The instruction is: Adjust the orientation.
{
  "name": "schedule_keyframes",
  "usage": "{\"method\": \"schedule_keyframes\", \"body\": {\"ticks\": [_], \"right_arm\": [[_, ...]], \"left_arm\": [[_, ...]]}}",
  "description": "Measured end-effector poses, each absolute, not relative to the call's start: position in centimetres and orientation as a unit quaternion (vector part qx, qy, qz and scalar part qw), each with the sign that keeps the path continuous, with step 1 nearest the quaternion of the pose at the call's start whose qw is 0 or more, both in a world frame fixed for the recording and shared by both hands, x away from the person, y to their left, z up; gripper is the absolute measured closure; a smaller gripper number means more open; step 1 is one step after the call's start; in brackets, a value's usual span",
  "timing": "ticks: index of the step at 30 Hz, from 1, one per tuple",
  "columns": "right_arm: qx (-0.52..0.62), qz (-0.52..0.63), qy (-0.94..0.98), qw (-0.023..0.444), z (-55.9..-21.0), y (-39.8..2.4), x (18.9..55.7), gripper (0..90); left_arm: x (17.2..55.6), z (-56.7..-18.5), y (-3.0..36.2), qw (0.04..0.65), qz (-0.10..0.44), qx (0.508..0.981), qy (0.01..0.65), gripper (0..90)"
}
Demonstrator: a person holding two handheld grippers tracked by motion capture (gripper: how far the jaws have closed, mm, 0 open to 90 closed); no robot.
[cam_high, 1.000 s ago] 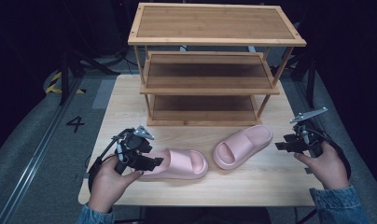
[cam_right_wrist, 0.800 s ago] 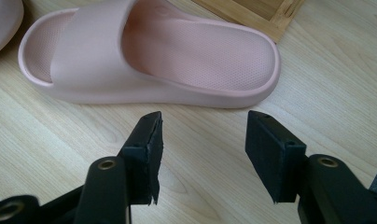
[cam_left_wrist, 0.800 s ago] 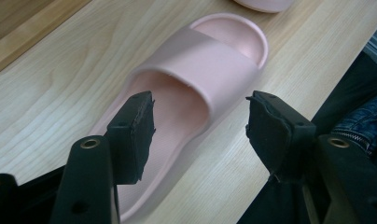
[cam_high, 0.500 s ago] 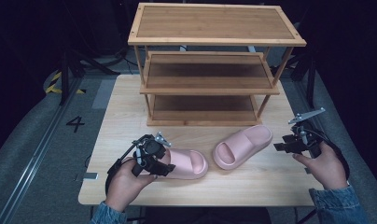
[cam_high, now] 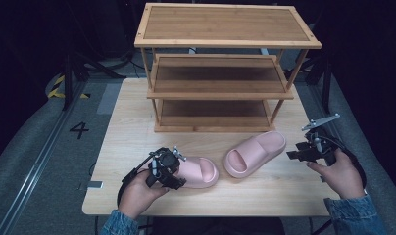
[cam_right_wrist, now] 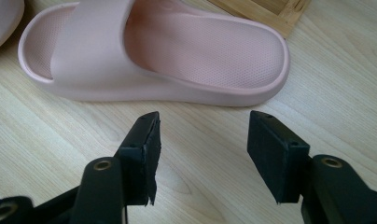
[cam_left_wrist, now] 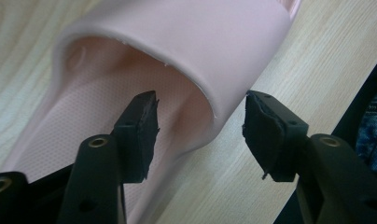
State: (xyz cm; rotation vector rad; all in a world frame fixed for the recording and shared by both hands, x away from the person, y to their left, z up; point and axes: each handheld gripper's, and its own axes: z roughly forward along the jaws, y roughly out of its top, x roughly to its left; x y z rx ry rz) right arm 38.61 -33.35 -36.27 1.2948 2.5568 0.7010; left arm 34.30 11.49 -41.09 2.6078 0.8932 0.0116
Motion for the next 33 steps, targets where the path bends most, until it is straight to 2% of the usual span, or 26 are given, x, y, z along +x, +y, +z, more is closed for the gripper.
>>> {"method": "schedule_keyframes", "body": {"ticks": [4, 6, 14, 21, 24, 33], "right_arm": [[0.437, 0.236, 0.863, 0.093, -36.4, -33.2, 38.6, 44.6], [0.435, 0.235, 0.864, 0.091, -36.4, -33.2, 38.6, 43.9], [0.432, 0.230, 0.868, 0.086, -36.8, -32.9, 38.7, 43.8], [0.432, 0.227, 0.869, 0.082, -36.9, -32.8, 38.8, 43.8], [0.432, 0.226, 0.869, 0.081, -37.0, -32.7, 38.8, 43.9], [0.432, 0.226, 0.869, 0.081, -37.0, -32.7, 38.8, 43.9]], "left_arm": [[34.4, -41.6, 11.3, 0.179, 0.002, 0.932, 0.316, 48.0], [34.2, -41.8, 11.2, 0.170, 0.002, 0.934, 0.314, 54.4], [33.6, -41.8, 10.9, 0.169, 0.032, 0.947, 0.270, 65.3], [33.3, -41.2, 10.9, 0.177, 0.038, 0.946, 0.267, 83.3], [33.6, -40.9, 11.4, 0.186, 0.027, 0.937, 0.294, 83.8], [33.6, -39.7, 12.2, 0.207, 0.027, 0.930, 0.302, 84.0]]}}
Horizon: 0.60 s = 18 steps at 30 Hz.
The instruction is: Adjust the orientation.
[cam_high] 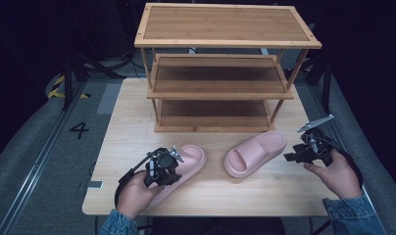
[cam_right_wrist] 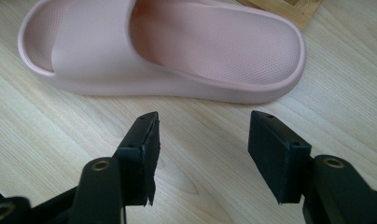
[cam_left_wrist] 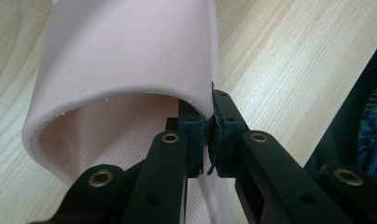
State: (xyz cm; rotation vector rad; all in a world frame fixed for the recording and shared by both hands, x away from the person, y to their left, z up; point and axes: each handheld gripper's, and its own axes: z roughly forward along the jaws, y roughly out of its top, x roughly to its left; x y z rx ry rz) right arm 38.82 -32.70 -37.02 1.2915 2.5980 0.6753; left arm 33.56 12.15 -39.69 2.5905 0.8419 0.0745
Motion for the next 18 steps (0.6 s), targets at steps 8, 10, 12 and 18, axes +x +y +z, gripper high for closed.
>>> {"method": "schedule_keyframes", "body": {"ticks": [8, 10, 12, 18], "right_arm": [[0.436, 0.226, 0.867, 0.082, -37.1, -33.0, 38.6, 43.9], [0.437, 0.227, 0.866, 0.083, -37.0, -33.1, 38.6, 43.8], [0.439, 0.227, 0.865, 0.084, -37.0, -33.1, 38.5, 43.9], [0.439, 0.226, 0.866, 0.083, -37.1, -33.1, 38.4, 43.9]], "left_arm": [[33.3, -37.5, 12.7, 0.219, 0.049, 0.927, 0.302, 83.2], [33.3, -37.0, 12.9, 0.221, 0.054, 0.926, 0.301, 83.3], [33.2, -36.5, 13.0, 0.226, 0.056, 0.925, 0.300, 83.4], [33.6, -35.3, 13.6, 0.237, 0.029, 0.918, 0.316, 83.8]]}}
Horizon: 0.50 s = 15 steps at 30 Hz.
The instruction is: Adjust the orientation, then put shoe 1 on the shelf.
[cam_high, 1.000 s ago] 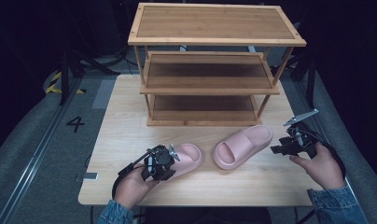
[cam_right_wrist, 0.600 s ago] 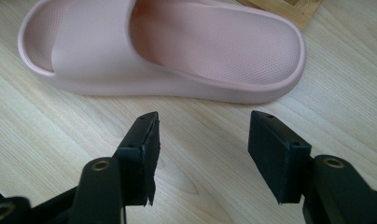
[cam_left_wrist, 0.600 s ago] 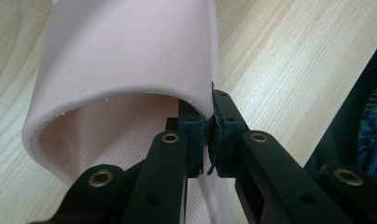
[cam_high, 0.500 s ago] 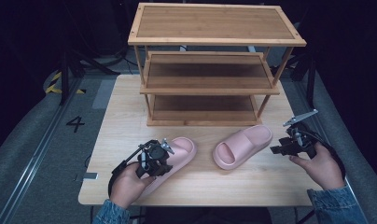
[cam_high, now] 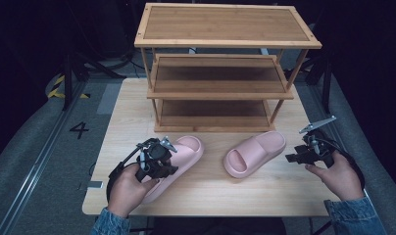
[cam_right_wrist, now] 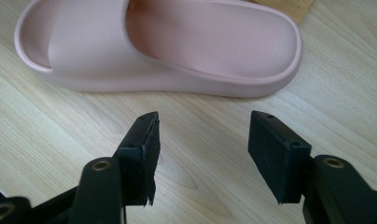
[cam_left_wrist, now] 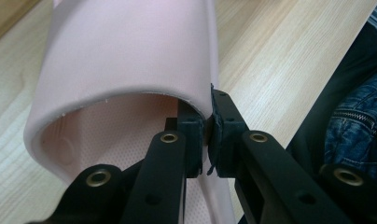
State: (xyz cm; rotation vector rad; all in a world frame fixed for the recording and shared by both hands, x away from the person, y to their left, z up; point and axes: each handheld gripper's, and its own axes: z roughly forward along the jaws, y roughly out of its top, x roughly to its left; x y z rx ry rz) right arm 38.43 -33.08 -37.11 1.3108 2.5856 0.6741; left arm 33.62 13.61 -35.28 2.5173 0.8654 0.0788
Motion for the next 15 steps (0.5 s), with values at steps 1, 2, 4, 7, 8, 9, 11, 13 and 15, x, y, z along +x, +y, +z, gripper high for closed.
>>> {"method": "schedule_keyframes", "body": {"ticks": [1, 2, 4, 7, 8, 9, 11, 13, 15], "right_arm": [[0.440, 0.225, 0.866, 0.082, -37.2, -33.1, 38.4, 43.9], [0.440, 0.224, 0.866, 0.082, -37.2, -33.2, 38.4, 43.9], [0.444, 0.224, 0.864, 0.081, -37.2, -33.3, 38.4, 43.9], [0.444, 0.225, 0.864, 0.082, -37.1, -33.4, 38.3, 43.9], [0.444, 0.226, 0.863, 0.082, -37.1, -33.4, 38.3, 43.9], [0.444, 0.227, 0.863, 0.084, -37.1, -33.4, 38.3, 43.9], [0.446, 0.225, 0.862, 0.082, -37.1, -33.5, 38.2, 43.9], [0.448, 0.225, 0.861, 0.082, -37.2, -33.6, 38.3, 43.8], [0.449, 0.224, 0.861, 0.081, -37.3, -33.7, 38.2, 43.9]], "left_arm": [[33.6, -35.1, 13.7, 0.237, 0.032, 0.919, 0.315, 83.9], [33.7, -34.8, 13.7, 0.242, 0.033, 0.918, 0.313, 83.9], [33.7, -34.3, 13.8, 0.252, 0.033, 0.914, 0.315, 83.9], [33.7, -33.5, 13.8, 0.262, 0.037, 0.911, 0.316, 83.9], [33.7, -33.3, 13.8, 0.266, 0.038, 0.910, 0.317, 83.9], [33.8, -33.0, 13.8, 0.264, 0.040, 0.911, 0.314, 83.9], [33.8, -32.4, 13.7, 0.270, 0.041, 0.908, 0.317, 83.9], [33.9, -32.0, 13.7, 0.276, 0.044, 0.907, 0.316, 83.9], [34.0, -31.6, 13.6, 0.281, 0.049, 0.905, 0.315, 83.9]]}}
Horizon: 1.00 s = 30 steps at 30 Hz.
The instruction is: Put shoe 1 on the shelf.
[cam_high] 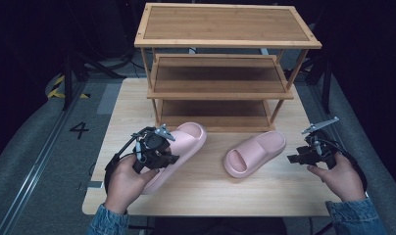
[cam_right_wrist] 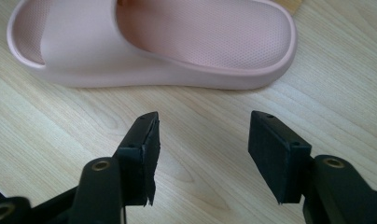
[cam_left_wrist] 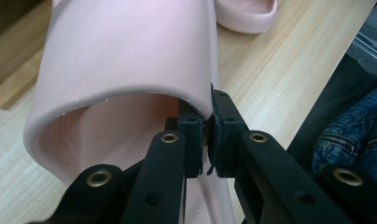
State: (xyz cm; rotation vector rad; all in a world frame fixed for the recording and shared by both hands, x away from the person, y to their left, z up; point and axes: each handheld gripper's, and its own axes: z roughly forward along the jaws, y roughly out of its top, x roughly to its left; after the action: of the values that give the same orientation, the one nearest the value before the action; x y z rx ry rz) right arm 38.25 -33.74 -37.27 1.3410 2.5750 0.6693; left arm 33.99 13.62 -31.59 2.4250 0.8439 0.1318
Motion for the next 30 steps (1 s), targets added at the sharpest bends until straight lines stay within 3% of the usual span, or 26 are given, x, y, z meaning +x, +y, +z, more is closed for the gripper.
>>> {"method": "schedule_keyframes", "body": {"ticks": [13, 30], "right_arm": [[0.455, 0.223, 0.859, 0.076, -37.5, -34.0, 38.1, 43.9], [0.476, 0.214, 0.850, 0.073, -38.1, -35.3, 36.8, 43.8]], "left_arm": [[35.2, -27.8, 13.8, 0.324, 0.065, 0.888, 0.319, 83.9], [38.1, -24.1, 13.5, 0.335, 0.097, 0.882, 0.317, 83.8]]}}
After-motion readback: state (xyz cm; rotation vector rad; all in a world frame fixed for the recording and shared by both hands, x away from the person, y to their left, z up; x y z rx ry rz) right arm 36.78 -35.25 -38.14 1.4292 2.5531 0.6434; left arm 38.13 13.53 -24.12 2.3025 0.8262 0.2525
